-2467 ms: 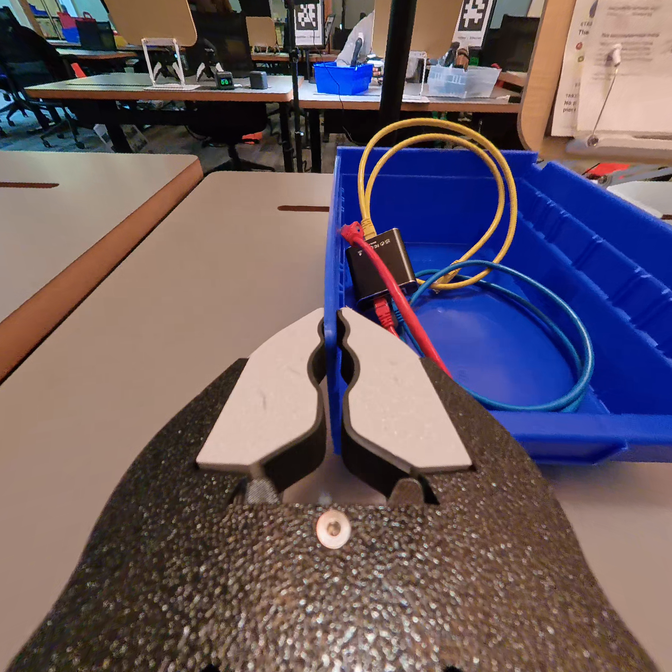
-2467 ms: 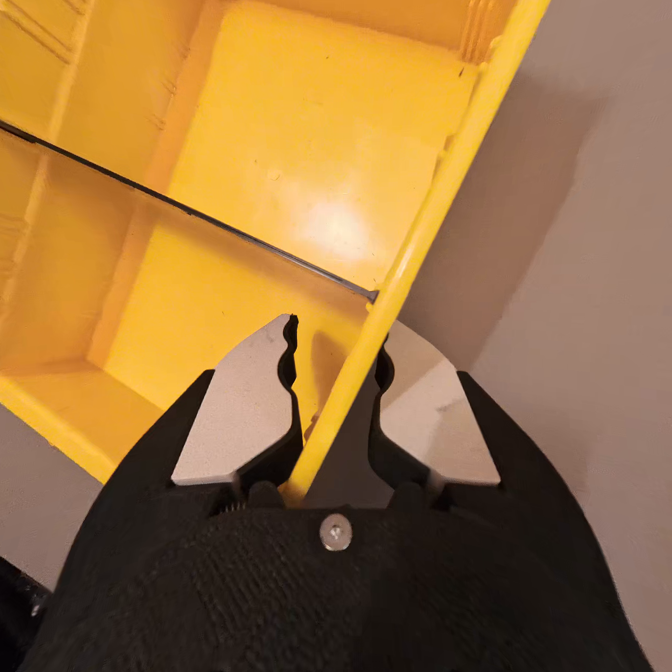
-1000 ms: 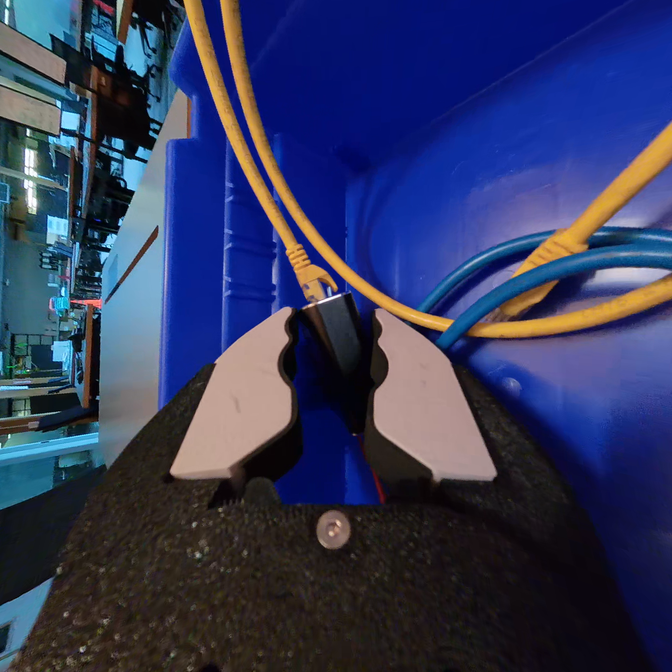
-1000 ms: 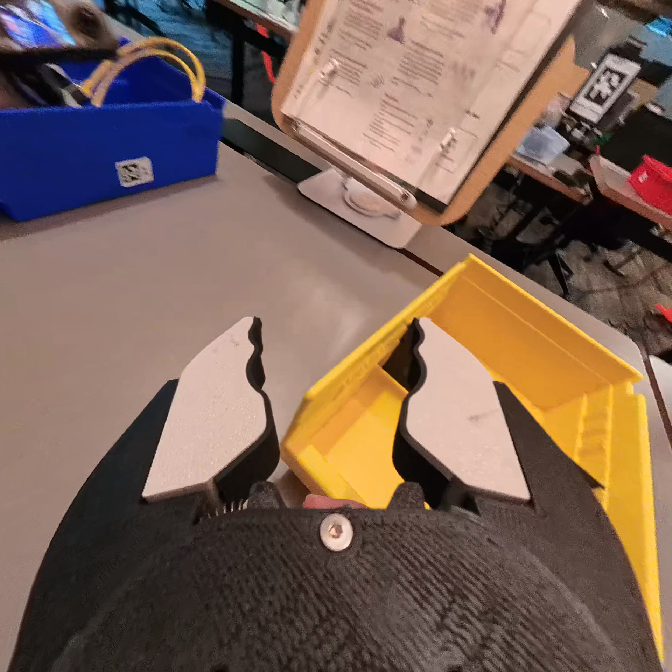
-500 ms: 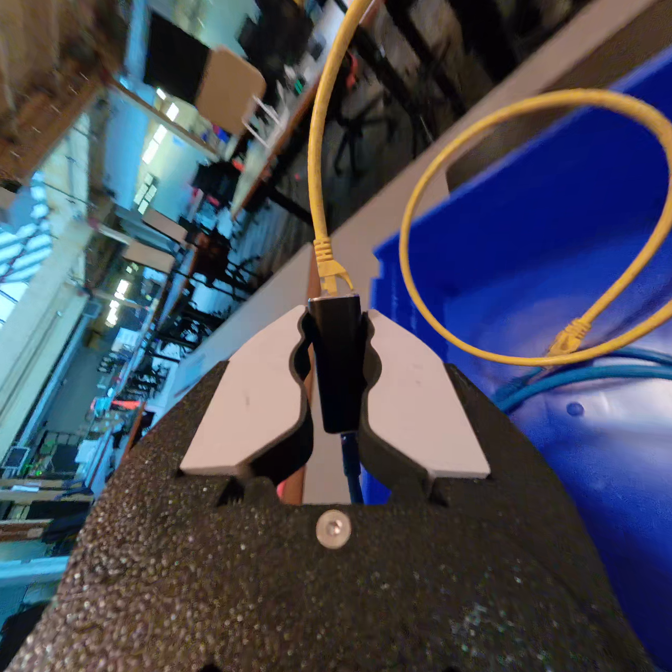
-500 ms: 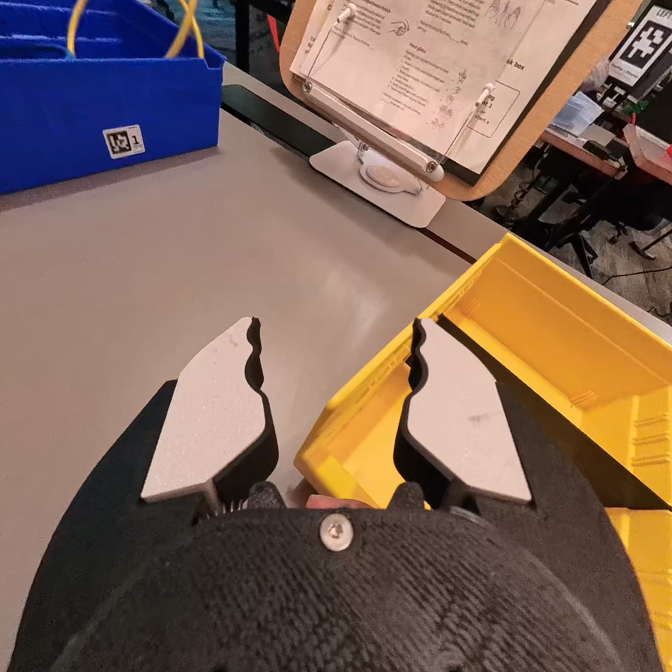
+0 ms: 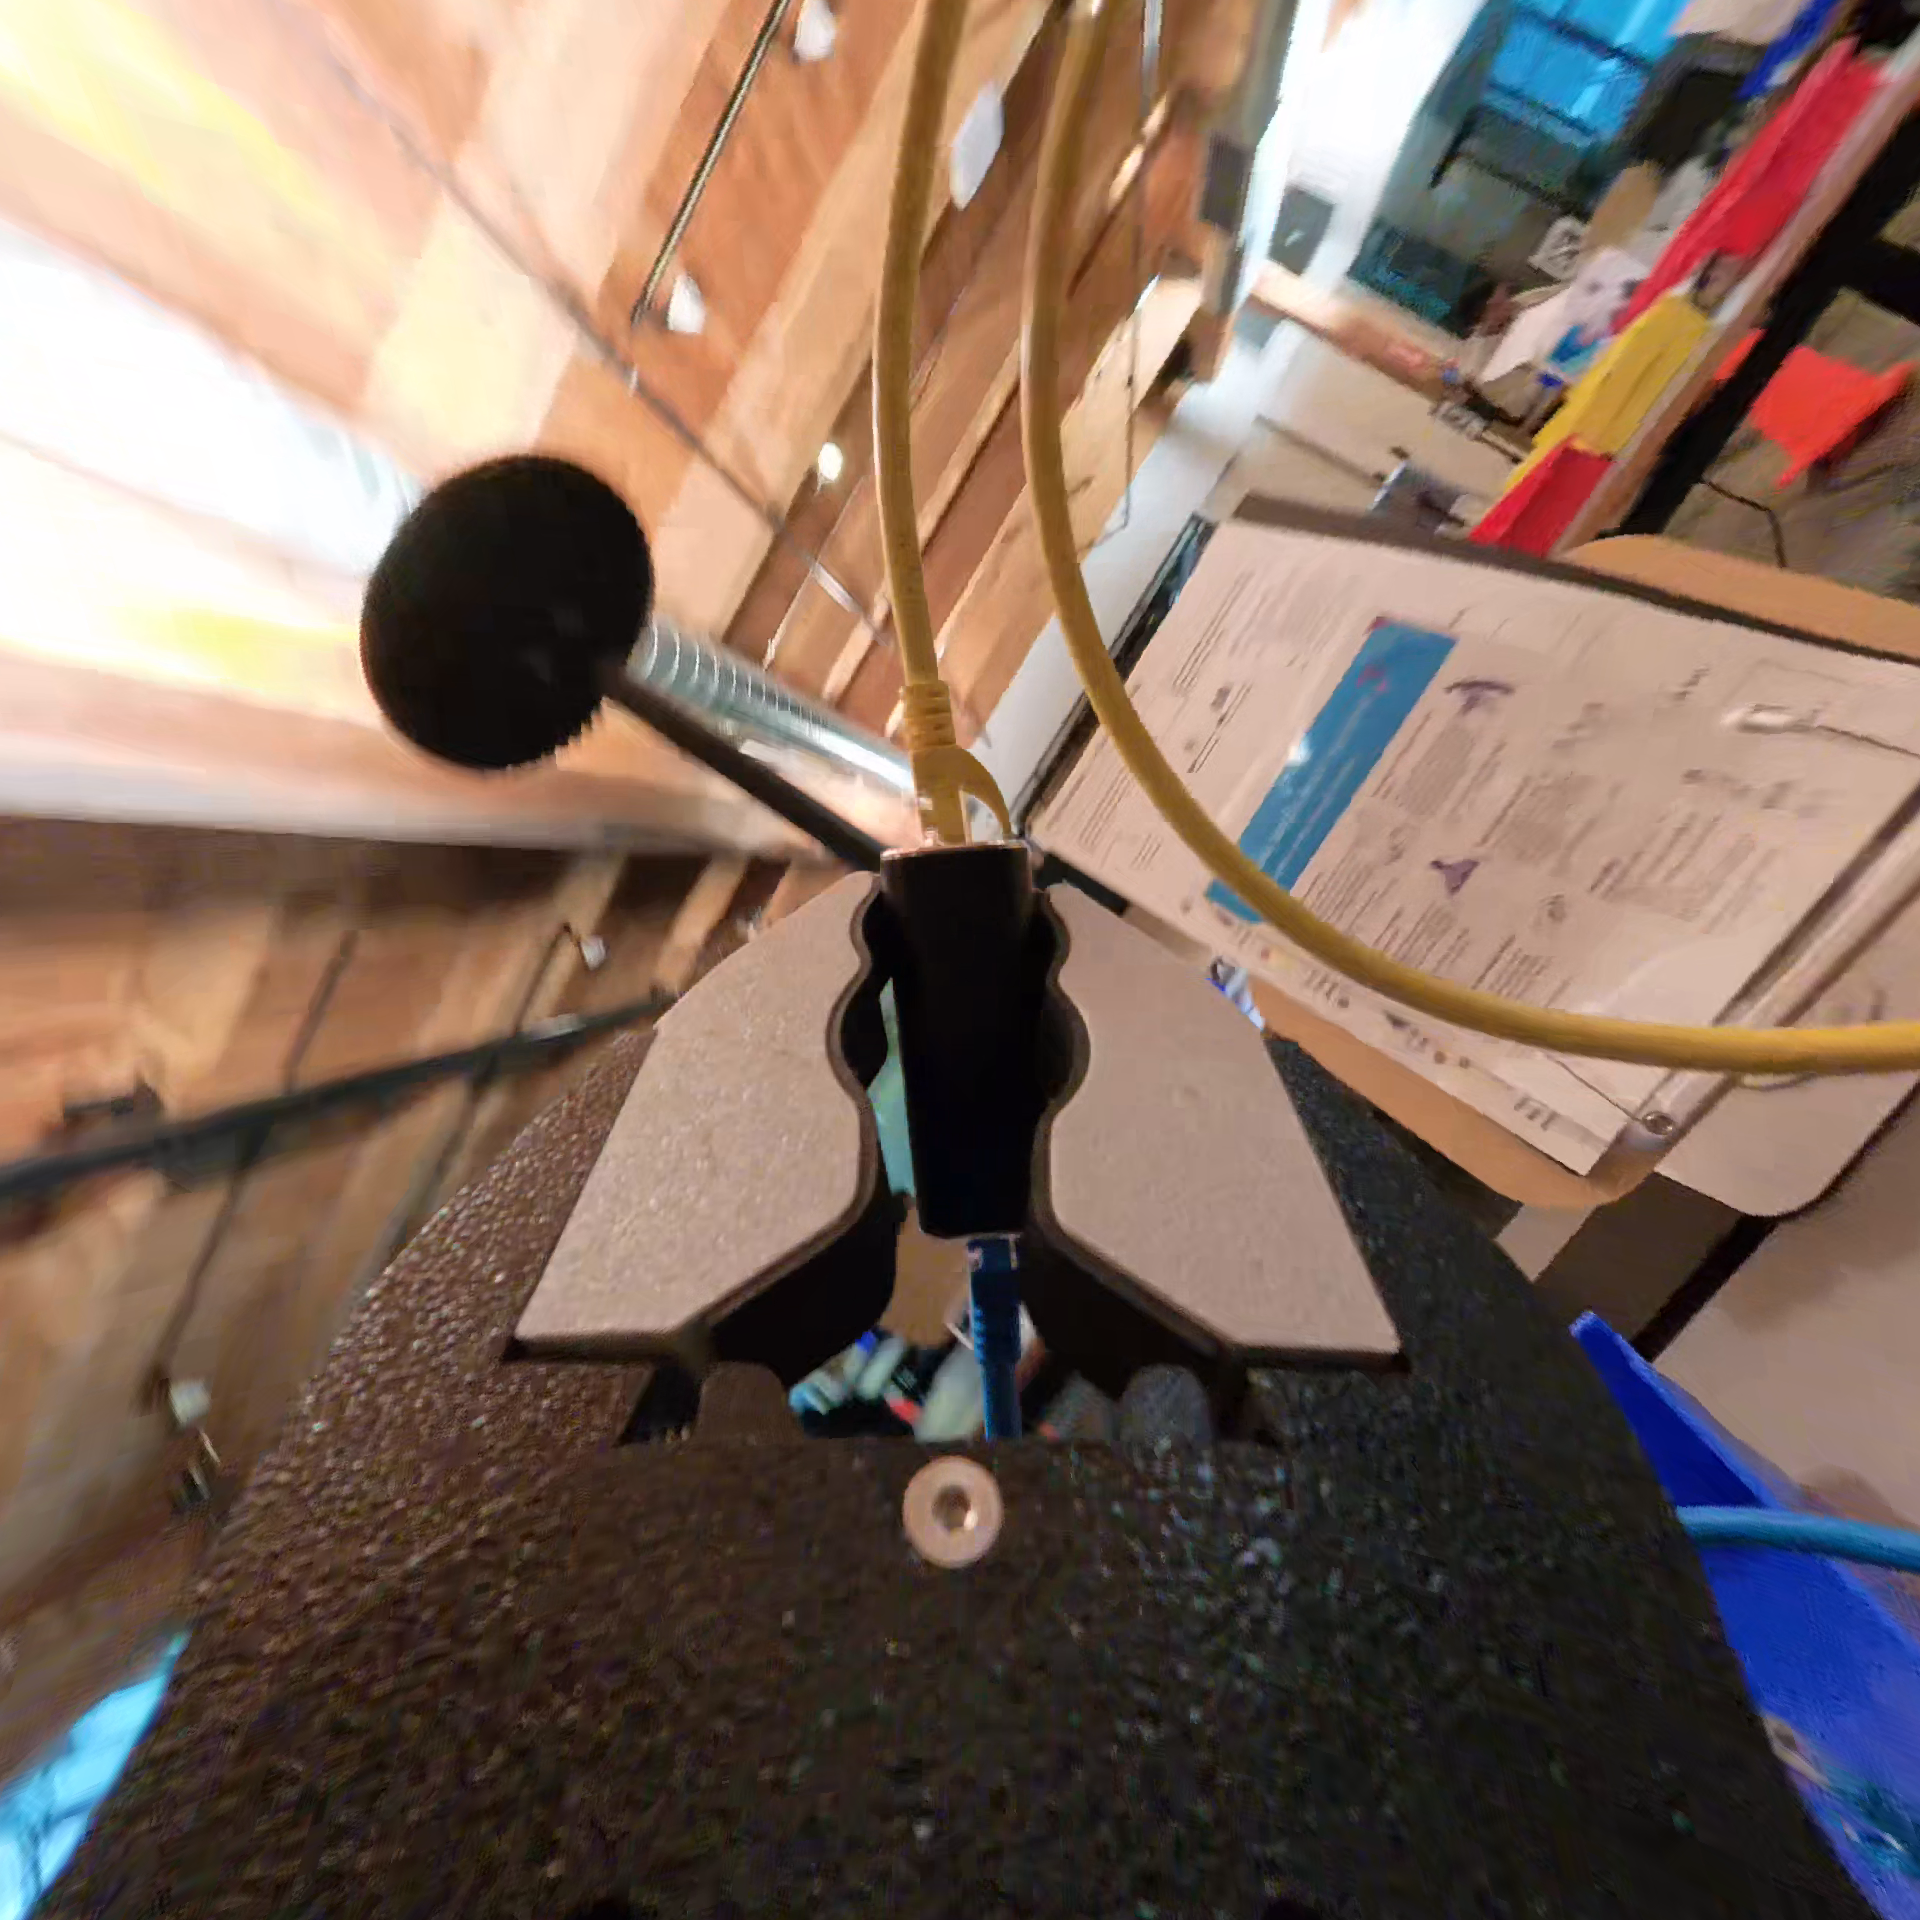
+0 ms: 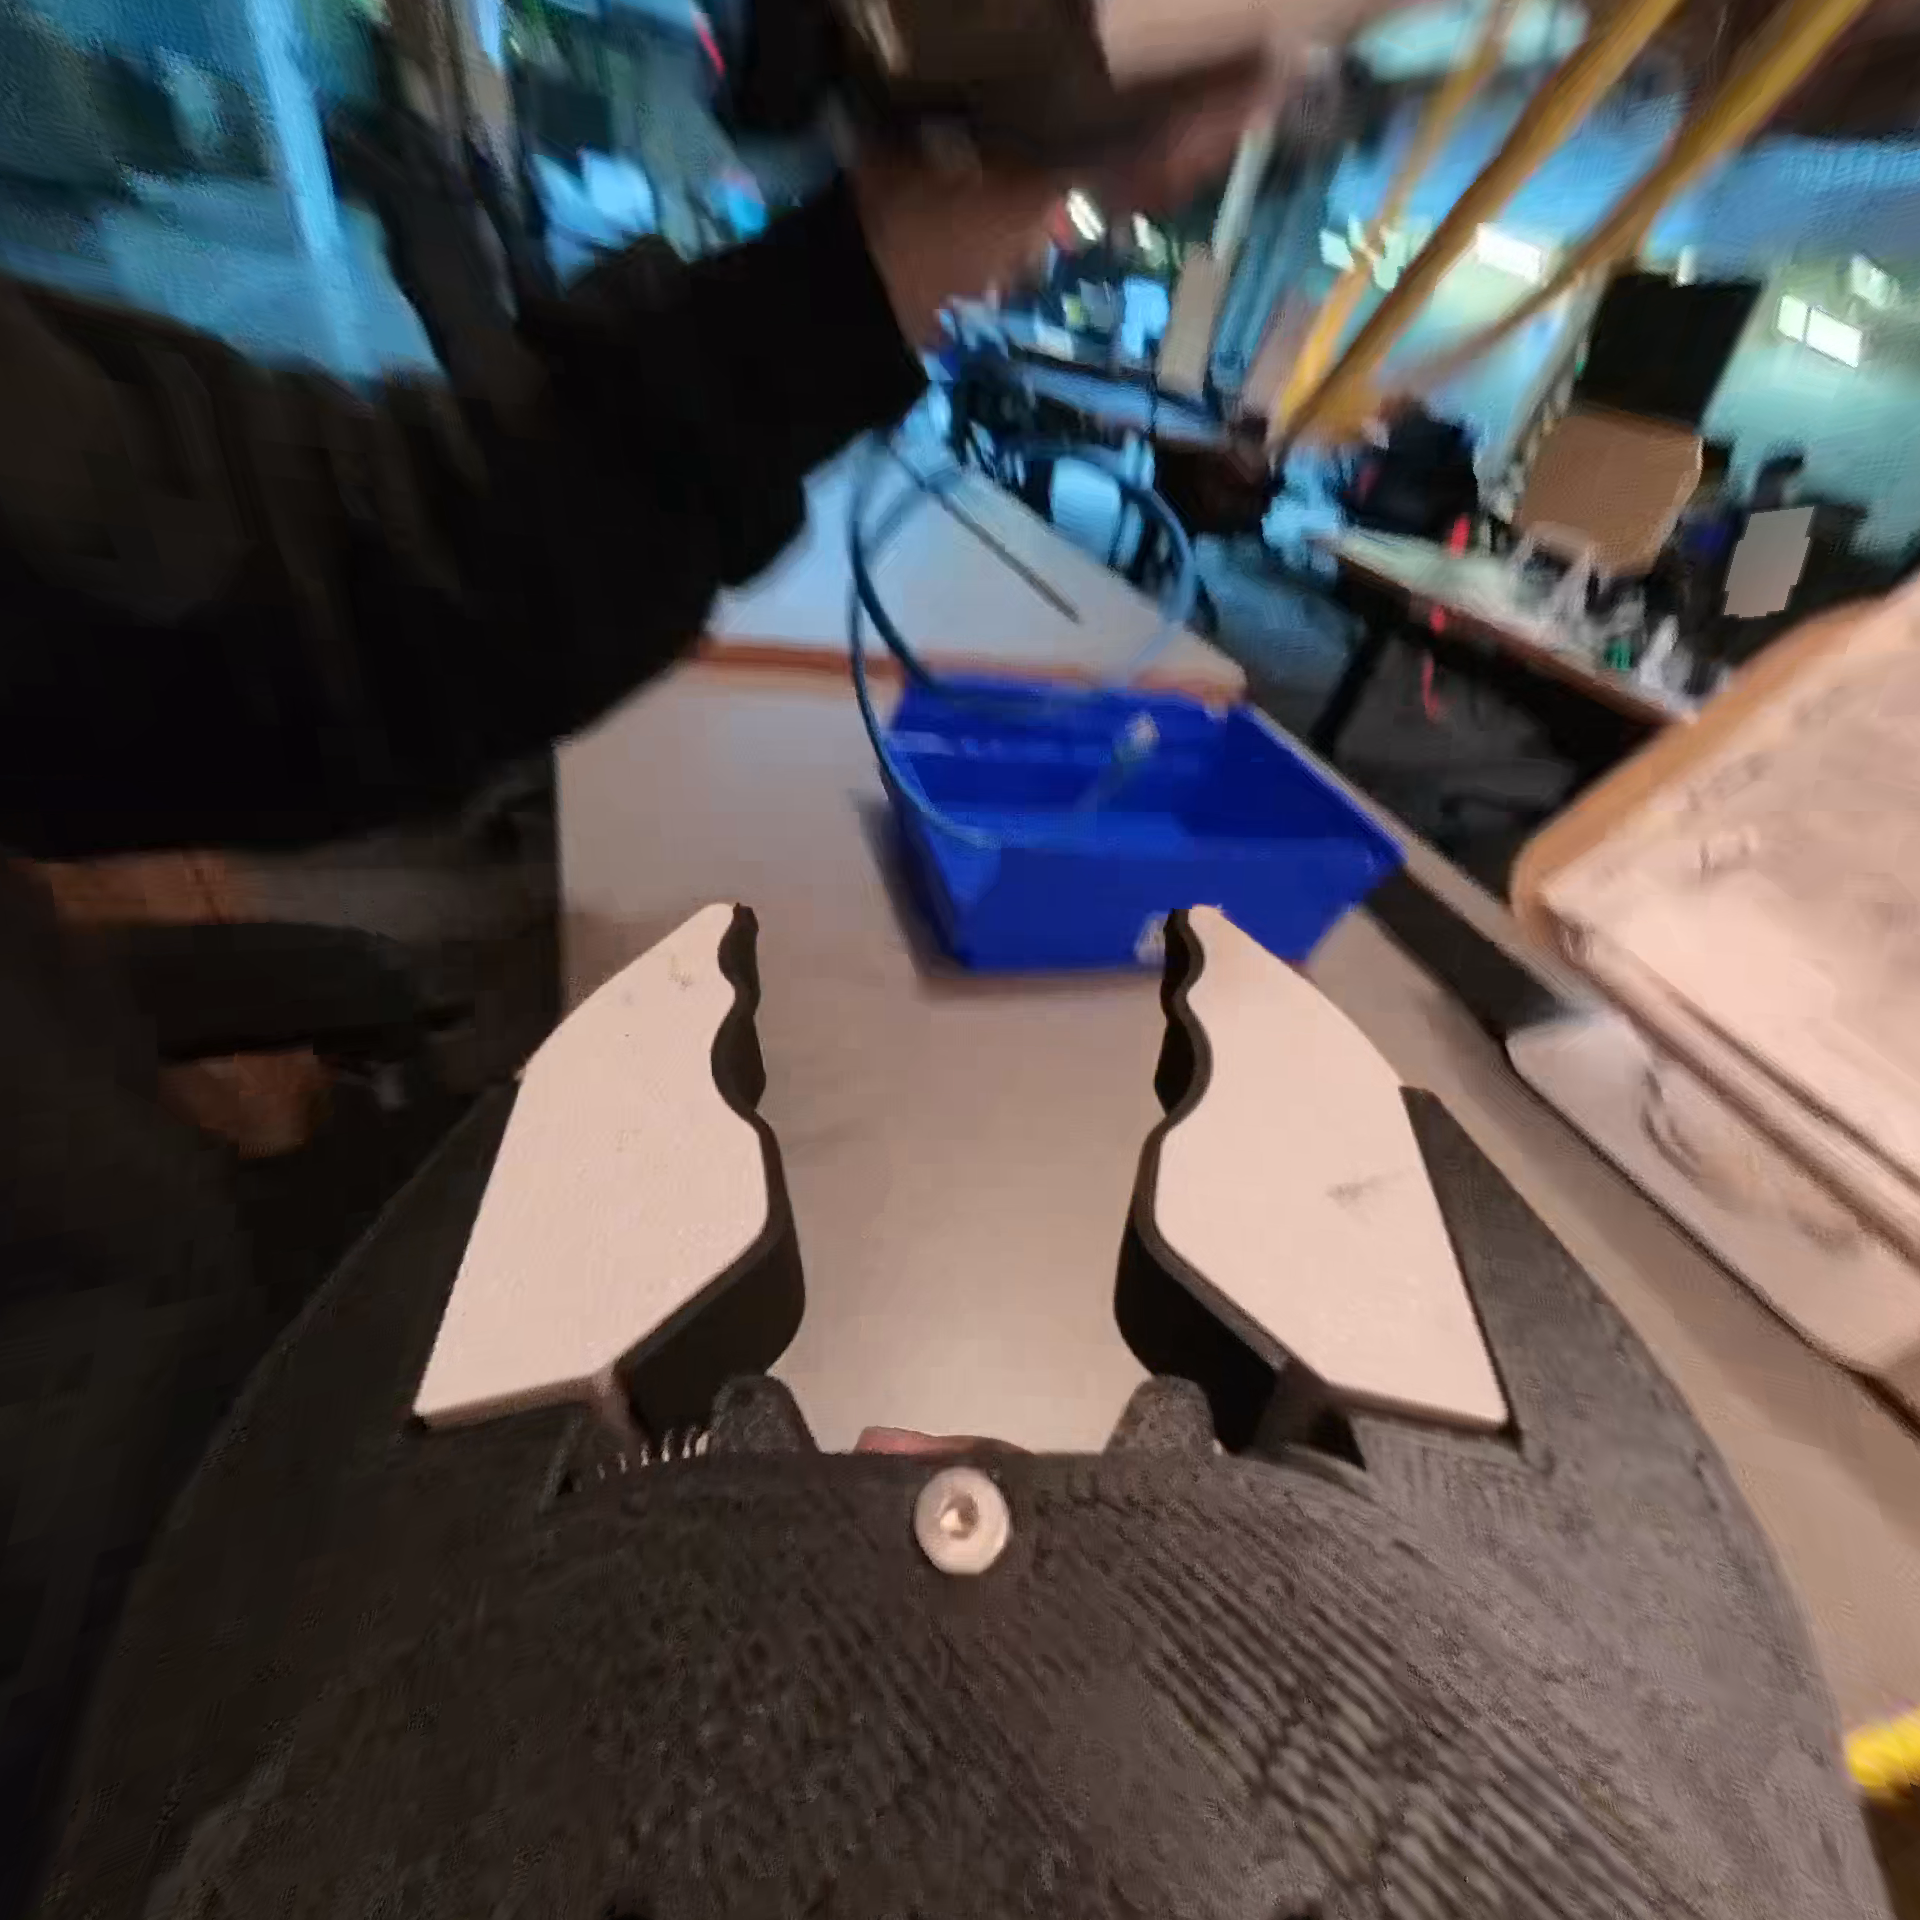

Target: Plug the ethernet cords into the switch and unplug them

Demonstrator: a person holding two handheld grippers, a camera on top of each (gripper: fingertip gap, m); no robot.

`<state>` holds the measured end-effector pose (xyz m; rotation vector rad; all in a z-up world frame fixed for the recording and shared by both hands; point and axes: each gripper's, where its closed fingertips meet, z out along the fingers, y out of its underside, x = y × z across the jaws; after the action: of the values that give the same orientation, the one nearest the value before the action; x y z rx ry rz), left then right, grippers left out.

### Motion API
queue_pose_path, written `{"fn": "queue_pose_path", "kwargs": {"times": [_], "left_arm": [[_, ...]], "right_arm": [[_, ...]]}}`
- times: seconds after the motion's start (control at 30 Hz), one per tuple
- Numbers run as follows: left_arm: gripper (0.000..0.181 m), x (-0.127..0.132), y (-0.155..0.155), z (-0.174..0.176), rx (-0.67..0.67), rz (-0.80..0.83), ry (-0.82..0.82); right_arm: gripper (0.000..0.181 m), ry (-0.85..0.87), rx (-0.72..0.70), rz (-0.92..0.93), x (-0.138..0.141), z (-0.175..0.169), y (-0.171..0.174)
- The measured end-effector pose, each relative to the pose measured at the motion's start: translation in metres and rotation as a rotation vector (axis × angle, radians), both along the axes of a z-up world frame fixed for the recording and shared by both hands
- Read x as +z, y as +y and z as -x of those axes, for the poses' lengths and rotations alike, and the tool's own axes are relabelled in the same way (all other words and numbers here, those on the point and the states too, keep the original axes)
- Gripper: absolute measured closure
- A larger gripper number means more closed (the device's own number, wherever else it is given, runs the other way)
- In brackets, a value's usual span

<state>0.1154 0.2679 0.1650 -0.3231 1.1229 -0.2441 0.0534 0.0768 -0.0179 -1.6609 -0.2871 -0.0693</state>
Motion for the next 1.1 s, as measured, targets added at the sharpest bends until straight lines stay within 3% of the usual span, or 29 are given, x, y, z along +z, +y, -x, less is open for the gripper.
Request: {"fn": "queue_pose_path", "kwargs": {"times": [0.13, 0.17, 0.23, 0.3, 0.33, 0.47, 0.53, 0.6, 0.67, 0.8, 0.93, 1.03, 1.1], "left_arm": [[0.157, -0.04, -0.073, -0.011, -0.073, -0.188, 0.065], [0.156, -0.054, -0.087, -0.015, -0.073, -0.234, 0.087], [0.156, -0.079, -0.107, -0.024, -0.049, -0.305, 0.137], [0.156, -0.101, -0.118, -0.035, -0.02, -0.361, 0.177], [0.156, -0.11, -0.123, -0.04, -0.011, -0.391, 0.193], [0.156, -0.149, -0.145, -0.061, -0.01, -0.477, 0.291], [0.156, -0.171, -0.158, -0.069, -0.005, -0.551, 0.349], [0.156, -0.189, -0.176, -0.071, -0.046, -0.6, 0.363], [0.156, -0.201, -0.193, -0.069, -0.095, -0.623, 0.368], [0.157, -0.208, -0.22, -0.057, -0.175, -0.699, 0.316], [0.157, -0.213, -0.23, -0.042, -0.214, -0.76, 0.288], [0.157, -0.222, -0.229, -0.035, -0.224, -0.798, 0.293], [0.157, -0.226, -0.226, -0.035, -0.215, -0.812, 0.294]], "right_arm": [[0.115, 0.087, 0.082, -0.23, 0.057, 0.045, -0.018], [0.112, 0.111, 0.047, -0.272, 0.066, 0.041, -0.023], [0.124, 0.086, -0.014, -0.281, 0.072, 0.032, -0.038], [0.107, 0.033, -0.086, -0.195, 0.069, 0.019, -0.056], [0.102, -0.011, -0.161, -0.17, 0.069, 0.006, -0.069], [0.087, -0.178, -0.721, -0.205, 0.084, -0.083, -0.139], [0.085, -0.208, -0.788, -0.243, 0.093, -0.09, -0.161], [0.087, -0.186, -0.734, -0.319, 0.103, -0.082, -0.166], [0.089, -0.187, -0.571, -0.308, 0.094, -0.074, -0.146], [0.097, -0.055, -0.261, -0.058, 0.017, -0.081, -0.08], [0.106, -0.022, -0.206, 0.032, -0.029, -0.098, -0.047], [0.119, -0.002, -0.054, 0.171, -0.054, -0.074, -0.039], [0.115, -0.073, -0.072, 0.207, -0.062, -0.072, -0.033]]}}
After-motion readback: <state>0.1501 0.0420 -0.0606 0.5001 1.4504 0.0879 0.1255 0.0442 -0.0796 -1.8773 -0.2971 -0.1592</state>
